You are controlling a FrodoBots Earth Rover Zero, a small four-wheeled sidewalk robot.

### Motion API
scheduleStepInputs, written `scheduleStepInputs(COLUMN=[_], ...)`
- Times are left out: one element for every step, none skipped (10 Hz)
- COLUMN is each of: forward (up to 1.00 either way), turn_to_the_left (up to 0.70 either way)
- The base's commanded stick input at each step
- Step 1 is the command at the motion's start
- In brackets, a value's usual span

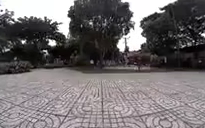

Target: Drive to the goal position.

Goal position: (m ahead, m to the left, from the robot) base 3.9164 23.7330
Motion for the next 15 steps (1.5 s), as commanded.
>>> scheduleStepInputs(forward=[0.7, 0.7, 0.7, 0.7, 0.7, 0.7, 0.7, 0.7, 0.7, 0.7, 0.7, 0.7, 0.7, 0.7, 0.7], turn_to_the_left=[0.0, 0.0, 0.0, 0.0, 0.0, 0.0, 0.0, 0.0, 0.0, 0.0, 0.0, 0.0, 0.0, 0.0, 0.0])
